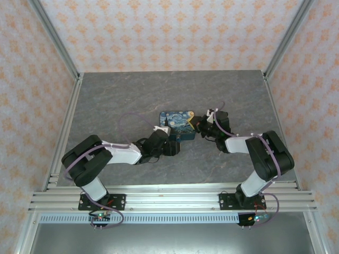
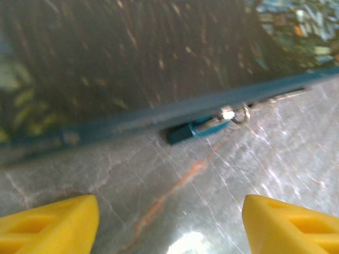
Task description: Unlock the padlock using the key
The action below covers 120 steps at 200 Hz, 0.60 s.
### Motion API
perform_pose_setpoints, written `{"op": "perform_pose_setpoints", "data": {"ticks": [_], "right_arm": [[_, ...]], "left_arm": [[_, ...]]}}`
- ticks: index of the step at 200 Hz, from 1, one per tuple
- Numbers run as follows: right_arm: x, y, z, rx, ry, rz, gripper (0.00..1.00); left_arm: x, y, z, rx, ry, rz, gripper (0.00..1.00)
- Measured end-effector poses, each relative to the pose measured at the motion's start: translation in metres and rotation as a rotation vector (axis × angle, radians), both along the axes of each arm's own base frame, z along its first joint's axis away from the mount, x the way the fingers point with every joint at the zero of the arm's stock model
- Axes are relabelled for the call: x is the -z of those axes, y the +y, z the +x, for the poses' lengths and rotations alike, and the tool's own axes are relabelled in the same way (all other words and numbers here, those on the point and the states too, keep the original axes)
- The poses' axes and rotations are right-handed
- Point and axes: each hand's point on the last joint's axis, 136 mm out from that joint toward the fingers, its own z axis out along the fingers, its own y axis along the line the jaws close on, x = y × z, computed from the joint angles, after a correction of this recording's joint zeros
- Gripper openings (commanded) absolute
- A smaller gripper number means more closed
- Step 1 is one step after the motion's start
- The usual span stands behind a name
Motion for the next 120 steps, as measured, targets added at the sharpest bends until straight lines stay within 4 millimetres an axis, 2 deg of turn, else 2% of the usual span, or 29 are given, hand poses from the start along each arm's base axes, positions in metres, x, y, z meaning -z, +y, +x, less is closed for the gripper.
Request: {"op": "perform_pose_setpoints", "data": {"ticks": [41,80,120], "right_arm": [[-0.013,0.003,0.008,0.000,-0.032,0.012,0.00],[-0.031,0.007,0.020,0.000,-0.076,0.025,0.00],[-0.014,0.008,0.025,0.001,-0.041,0.008,0.00]], "left_arm": [[0.000,-0.014,0.016,0.022,-0.049,0.004,0.69],[0.000,-0.017,0.032,0.017,-0.075,0.006,0.68],[-0.001,-0.019,0.045,0.006,-0.096,-0.008,0.65]]}}
